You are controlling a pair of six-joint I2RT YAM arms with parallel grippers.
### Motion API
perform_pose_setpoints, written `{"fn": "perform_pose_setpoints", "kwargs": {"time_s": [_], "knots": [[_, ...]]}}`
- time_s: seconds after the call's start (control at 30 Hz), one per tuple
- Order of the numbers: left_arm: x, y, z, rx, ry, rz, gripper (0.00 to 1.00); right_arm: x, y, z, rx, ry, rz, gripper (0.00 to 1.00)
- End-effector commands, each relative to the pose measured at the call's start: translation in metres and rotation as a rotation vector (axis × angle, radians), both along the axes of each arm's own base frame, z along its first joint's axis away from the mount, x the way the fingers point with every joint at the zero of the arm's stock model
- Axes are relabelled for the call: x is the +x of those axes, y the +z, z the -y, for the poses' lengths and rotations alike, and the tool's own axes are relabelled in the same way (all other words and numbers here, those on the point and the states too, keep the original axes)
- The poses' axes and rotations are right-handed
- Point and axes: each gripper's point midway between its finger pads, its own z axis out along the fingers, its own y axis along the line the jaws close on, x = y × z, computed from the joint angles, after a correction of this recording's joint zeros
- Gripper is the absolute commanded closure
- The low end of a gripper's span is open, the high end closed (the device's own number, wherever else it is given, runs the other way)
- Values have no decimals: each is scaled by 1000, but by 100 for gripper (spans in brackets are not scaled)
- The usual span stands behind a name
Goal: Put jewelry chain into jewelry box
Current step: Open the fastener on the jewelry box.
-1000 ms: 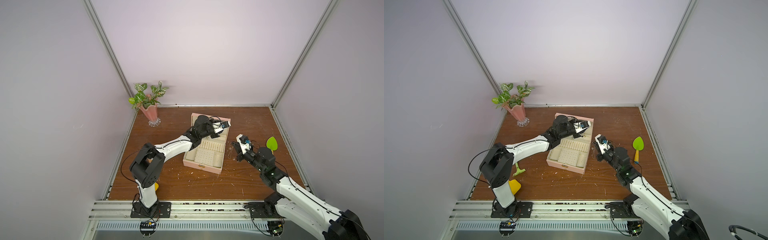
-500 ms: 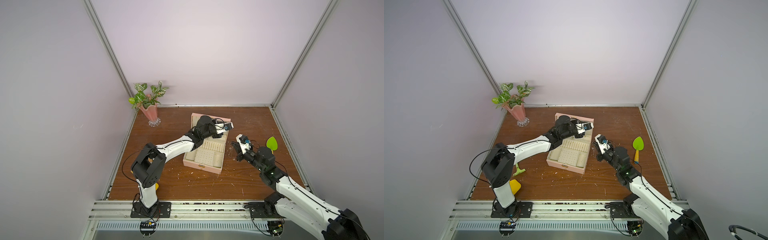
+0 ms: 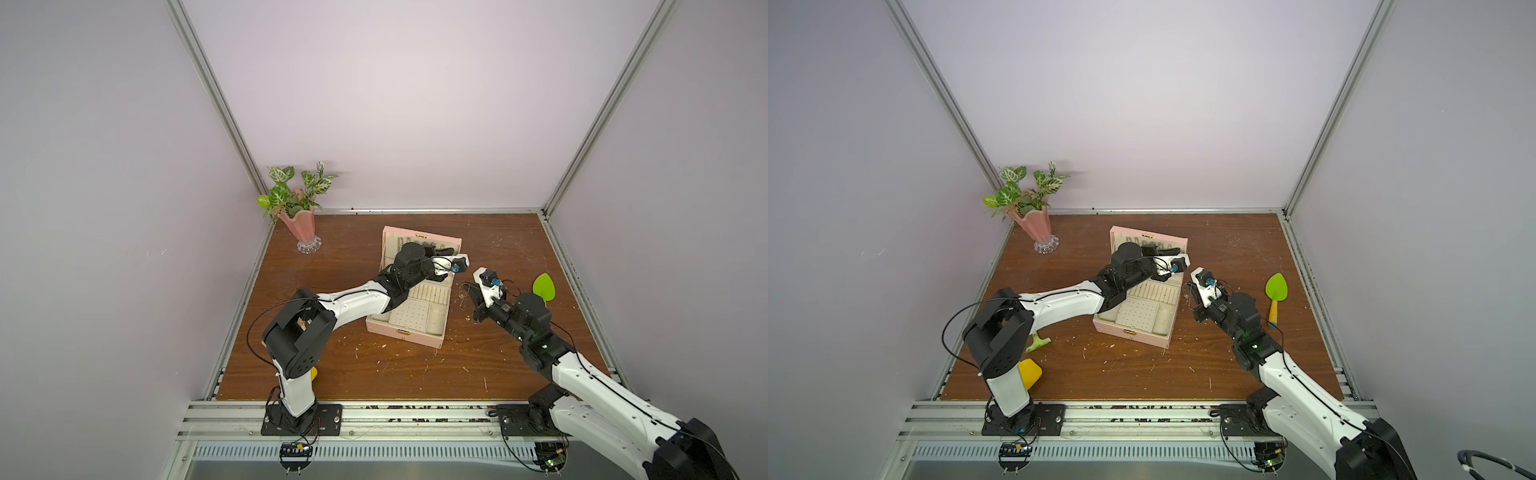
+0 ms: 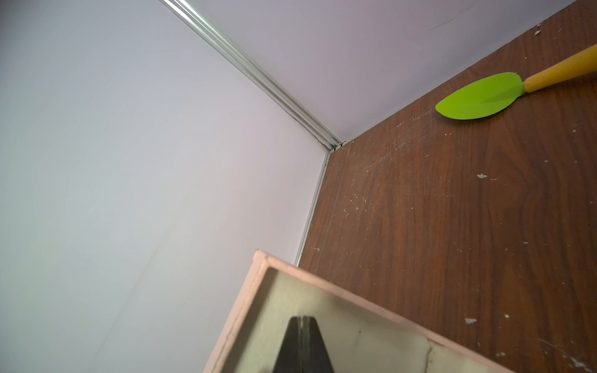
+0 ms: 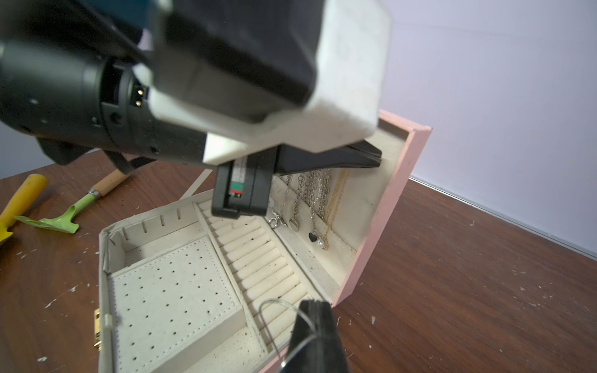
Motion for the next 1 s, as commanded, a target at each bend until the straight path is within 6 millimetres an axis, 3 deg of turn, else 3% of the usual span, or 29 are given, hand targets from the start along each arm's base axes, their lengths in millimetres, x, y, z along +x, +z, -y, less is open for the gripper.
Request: {"fn": "perform_pose_setpoints", "kwargs": {"time_s": [0.0, 0.23, 0.97], "knots": [[-14, -52, -5, 146, -5, -87, 93, 1, 15, -3, 38, 16, 44, 100], [-15, -77, -11, 227, 22, -96, 94, 2, 15, -1, 39, 11, 42, 100], [-26, -122, -20, 370, 20, -132, 96, 3, 16, 1, 46, 7, 44, 100]]}}
